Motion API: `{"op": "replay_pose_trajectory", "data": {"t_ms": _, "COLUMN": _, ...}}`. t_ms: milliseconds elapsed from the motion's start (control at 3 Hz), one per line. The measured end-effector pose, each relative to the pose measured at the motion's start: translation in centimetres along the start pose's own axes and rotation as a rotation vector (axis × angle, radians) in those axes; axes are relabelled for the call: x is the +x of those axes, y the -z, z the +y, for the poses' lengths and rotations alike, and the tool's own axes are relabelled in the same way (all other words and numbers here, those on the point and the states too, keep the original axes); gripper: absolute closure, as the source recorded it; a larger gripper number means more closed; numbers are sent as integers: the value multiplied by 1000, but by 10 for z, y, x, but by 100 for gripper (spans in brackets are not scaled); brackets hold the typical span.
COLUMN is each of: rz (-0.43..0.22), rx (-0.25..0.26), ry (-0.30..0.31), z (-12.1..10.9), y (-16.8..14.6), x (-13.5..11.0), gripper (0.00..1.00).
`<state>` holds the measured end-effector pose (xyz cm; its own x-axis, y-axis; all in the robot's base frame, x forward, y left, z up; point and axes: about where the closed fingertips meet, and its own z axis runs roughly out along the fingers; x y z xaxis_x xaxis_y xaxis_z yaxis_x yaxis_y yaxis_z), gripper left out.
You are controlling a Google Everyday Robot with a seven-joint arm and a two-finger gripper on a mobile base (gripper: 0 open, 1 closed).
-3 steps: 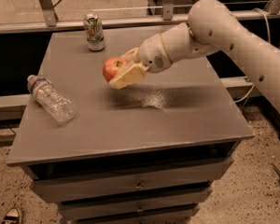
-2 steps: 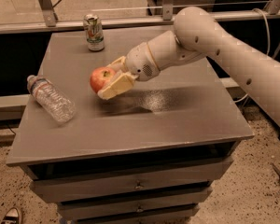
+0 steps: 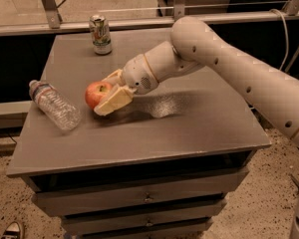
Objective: Move apple near water bottle
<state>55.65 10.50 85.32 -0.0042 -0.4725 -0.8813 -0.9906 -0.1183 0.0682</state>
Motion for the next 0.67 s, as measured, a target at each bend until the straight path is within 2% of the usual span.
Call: {"op": "replay_pose_trajectory", "data": {"t_ms": 667, "rz": -3, "rx": -49, "ry": 5, "z": 5, "y": -17, "x": 2, "gripper": 14}}
